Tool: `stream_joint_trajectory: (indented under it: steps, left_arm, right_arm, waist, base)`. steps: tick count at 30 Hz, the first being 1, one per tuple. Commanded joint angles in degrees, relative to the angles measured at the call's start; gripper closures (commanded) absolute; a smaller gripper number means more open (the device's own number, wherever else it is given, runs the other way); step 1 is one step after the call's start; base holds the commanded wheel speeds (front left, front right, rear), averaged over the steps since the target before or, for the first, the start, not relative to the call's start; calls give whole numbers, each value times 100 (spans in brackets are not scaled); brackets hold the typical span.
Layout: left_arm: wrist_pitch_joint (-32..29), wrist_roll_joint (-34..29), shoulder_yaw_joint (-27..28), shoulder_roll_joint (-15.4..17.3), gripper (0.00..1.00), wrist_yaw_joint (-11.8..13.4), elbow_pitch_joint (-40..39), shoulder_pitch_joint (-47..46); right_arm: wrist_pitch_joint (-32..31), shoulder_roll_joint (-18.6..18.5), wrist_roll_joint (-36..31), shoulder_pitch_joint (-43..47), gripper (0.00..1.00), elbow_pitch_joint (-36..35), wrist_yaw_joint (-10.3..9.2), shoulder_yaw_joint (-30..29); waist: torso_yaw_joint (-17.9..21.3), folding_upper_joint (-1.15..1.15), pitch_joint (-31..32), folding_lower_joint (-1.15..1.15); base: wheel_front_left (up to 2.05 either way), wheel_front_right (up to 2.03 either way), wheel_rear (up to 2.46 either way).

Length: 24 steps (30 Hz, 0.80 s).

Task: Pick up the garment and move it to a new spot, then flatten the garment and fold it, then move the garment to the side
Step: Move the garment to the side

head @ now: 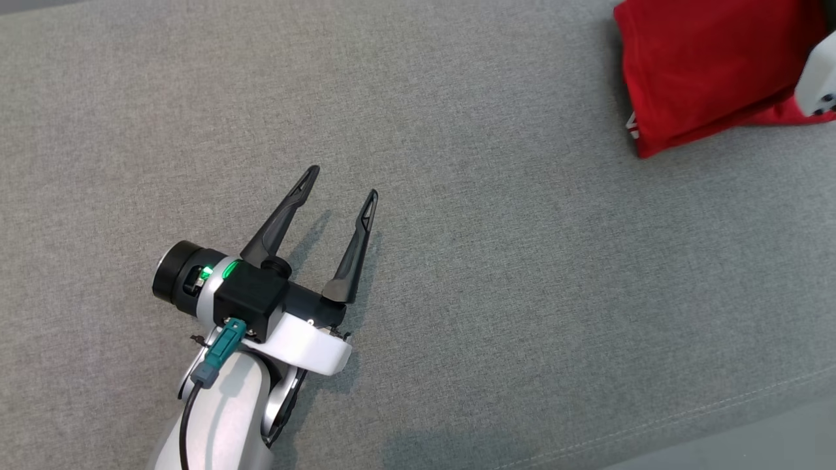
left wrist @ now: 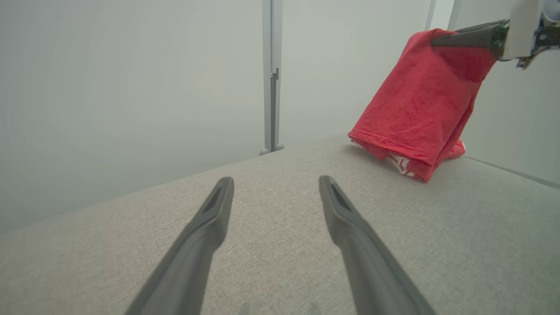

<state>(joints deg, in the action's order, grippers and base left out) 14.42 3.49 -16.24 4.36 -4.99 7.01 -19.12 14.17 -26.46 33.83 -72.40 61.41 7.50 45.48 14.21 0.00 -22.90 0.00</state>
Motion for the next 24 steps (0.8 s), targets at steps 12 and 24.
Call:
stream_joint_trajectory:
  steps: [12,24]
  left_arm:
    - [58,-56,70,19,0,-36,-174,-240]
    - [58,-38,24,34,0,-64,-204,-341]
  right_arm:
    - [82,-482,-277,-2,100,370,-1,-501]
    - [83,-753,-1026,-98,0,1027,-1,-1456]
  waist:
    - [-195,0,-179,0]
    - [-348,0,-337,0]
  base:
    - [0,0,0]
    - [0,0,0]
